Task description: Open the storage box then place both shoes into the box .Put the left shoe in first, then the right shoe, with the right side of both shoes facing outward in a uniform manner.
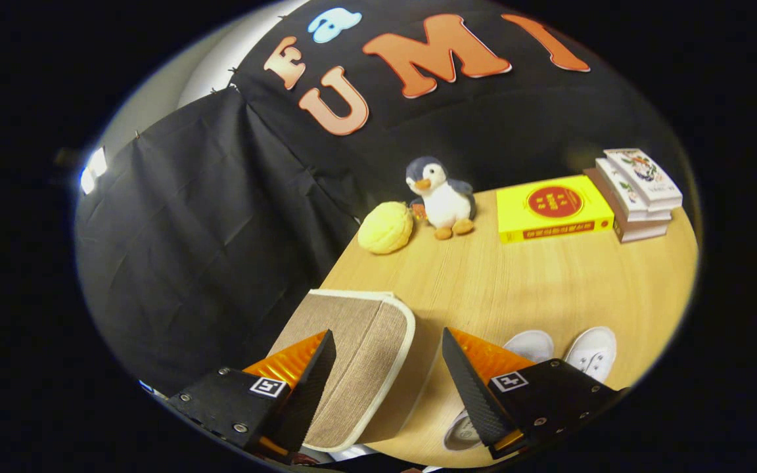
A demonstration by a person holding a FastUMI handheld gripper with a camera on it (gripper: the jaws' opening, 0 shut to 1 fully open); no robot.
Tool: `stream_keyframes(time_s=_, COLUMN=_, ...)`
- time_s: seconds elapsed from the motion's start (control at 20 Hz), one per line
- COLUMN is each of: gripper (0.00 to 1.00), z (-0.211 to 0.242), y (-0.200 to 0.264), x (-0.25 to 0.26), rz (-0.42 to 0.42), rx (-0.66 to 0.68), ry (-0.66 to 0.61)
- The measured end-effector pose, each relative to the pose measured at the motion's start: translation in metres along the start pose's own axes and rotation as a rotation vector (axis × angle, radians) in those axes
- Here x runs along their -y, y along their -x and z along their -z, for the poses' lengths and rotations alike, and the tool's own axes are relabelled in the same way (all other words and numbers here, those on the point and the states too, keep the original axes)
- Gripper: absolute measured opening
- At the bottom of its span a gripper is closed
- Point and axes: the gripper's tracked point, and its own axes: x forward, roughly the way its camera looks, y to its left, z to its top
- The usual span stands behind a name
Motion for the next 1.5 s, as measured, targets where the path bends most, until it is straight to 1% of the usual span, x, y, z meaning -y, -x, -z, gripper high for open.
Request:
stream_keyframes(time_s=0.2, gripper=0.97, z=0.033, y=-0.017, x=-0.001, rz=-0.029, rx=-0.109, ry=-0.02)
stream_keyframes(time_s=0.4, gripper=0.97, z=0.06, y=-0.028, x=-0.005, rz=-0.068, rx=-0.19, ry=-0.095)
stream_keyframes(time_s=0.7, gripper=0.97, z=0.065, y=-0.038, x=-0.018, rz=-0.148, rx=-0.244, ry=-0.241)
stream_keyframes(time_s=0.8, gripper=0.95, z=0.063, y=-0.034, x=-0.028, rz=-0.182, rx=-0.253, ry=-0.267)
stream_keyframes(time_s=0.9, gripper=0.84, z=0.055, y=-0.029, x=-0.033, rz=-0.198, rx=-0.239, ry=-0.279)
stream_keyframes(time_s=0.95, gripper=0.76, z=0.05, y=-0.025, x=-0.039, rz=-0.214, rx=-0.231, ry=-0.292)
stream_keyframes(time_s=1.0, gripper=0.71, z=0.042, y=-0.02, x=-0.044, rz=-0.23, rx=-0.214, ry=-0.305)
stream_keyframes(time_s=1.05, gripper=0.62, z=0.032, y=-0.015, x=-0.046, rz=-0.236, rx=-0.186, ry=-0.312)
stream_keyframes(time_s=1.1, gripper=0.56, z=0.024, y=-0.014, x=-0.047, rz=-0.23, rx=-0.159, ry=-0.311)
stream_keyframes(time_s=1.2, gripper=0.39, z=0.013, y=-0.009, x=-0.051, rz=-0.212, rx=-0.127, ry=-0.296)
stream_keyframes(time_s=1.25, gripper=0.3, z=0.008, y=-0.008, x=-0.057, rz=-0.215, rx=-0.117, ry=-0.284)
stream_keyframes(time_s=1.3, gripper=0.27, z=0.002, y=-0.006, x=-0.066, rz=-0.227, rx=-0.108, ry=-0.278)
stream_keyframes(time_s=1.35, gripper=0.22, z=-0.003, y=-0.004, x=-0.075, rz=-0.238, rx=-0.102, ry=-0.271)
stream_keyframes(time_s=1.4, gripper=0.19, z=-0.008, y=-0.003, x=-0.088, rz=-0.259, rx=-0.096, ry=-0.26)
stream_keyframes(time_s=1.5, gripper=0.14, z=-0.016, y=-0.007, x=-0.108, rz=-0.271, rx=-0.091, ry=-0.222)
